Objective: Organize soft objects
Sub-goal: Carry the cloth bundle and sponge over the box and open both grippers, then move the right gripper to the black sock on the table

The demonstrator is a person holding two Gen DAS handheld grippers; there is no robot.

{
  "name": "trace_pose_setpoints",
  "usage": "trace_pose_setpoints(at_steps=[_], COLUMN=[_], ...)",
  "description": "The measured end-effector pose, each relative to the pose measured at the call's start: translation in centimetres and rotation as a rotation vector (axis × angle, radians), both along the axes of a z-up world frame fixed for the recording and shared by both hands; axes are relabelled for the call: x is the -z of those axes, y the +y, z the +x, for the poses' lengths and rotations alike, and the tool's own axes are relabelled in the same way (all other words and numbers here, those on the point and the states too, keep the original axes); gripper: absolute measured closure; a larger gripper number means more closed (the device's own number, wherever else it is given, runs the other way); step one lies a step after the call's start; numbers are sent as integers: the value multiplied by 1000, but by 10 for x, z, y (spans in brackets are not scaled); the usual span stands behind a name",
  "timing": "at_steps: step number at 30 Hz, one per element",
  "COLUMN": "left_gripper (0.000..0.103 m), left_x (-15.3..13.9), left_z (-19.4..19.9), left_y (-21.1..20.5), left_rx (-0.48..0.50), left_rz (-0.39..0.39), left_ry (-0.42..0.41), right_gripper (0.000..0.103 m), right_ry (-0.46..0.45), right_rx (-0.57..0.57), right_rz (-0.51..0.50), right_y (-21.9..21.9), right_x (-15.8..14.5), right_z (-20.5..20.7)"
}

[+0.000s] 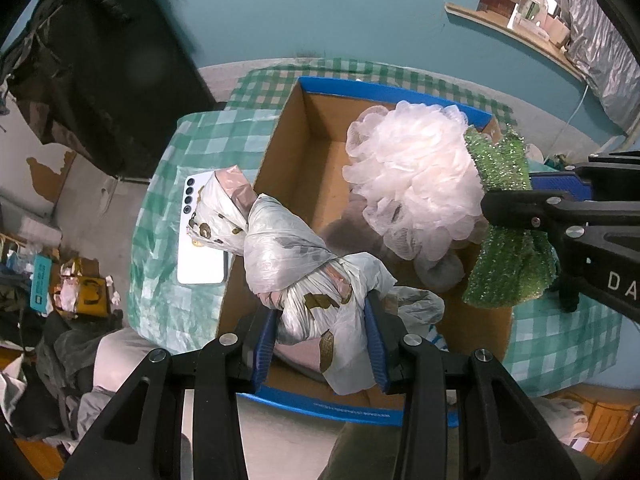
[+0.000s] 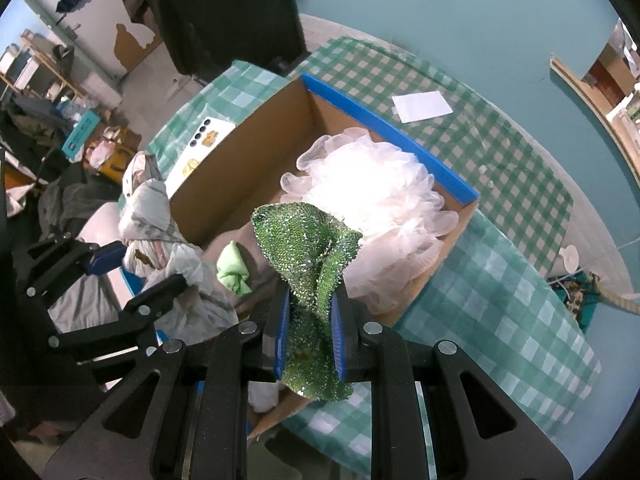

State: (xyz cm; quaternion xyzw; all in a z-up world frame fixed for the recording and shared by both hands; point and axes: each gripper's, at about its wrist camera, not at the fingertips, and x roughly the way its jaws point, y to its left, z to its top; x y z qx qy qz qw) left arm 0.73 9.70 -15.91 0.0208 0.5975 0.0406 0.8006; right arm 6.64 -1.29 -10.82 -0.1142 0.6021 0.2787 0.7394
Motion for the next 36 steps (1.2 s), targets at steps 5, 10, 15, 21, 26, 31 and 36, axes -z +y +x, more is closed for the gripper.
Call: trace_pose_setpoints(at_steps=[5, 10, 15, 21, 26, 31, 36], left_gripper=[62, 61, 48, 39, 39, 39, 39], left_x=[4, 7, 8, 6, 3, 0, -5], left_z=[3, 6, 5, 3, 1, -1, -3], left_y=[3, 4, 3, -1, -3, -6, -14], left_rx=[-3, -8, -11, -4, -13, -20, -23], left_rz=[0, -4, -7, 2, -2, -2, 1], left_ry=[14, 33, 39, 37, 36, 29, 23], right_gripper=[84, 67, 54, 49, 49, 49, 49], right_ry=[14, 15, 14, 12, 8, 2, -1], right_rx=[-5, 5, 8, 17, 25, 32, 37], right_rz=[-10, -11, -7, 1, 12, 20, 25], right_y=[5, 8, 7, 5, -3, -10, -21], right_x=[7, 8, 7, 5, 1, -3, -8], right_z=[4, 6, 7, 8, 7, 5, 1])
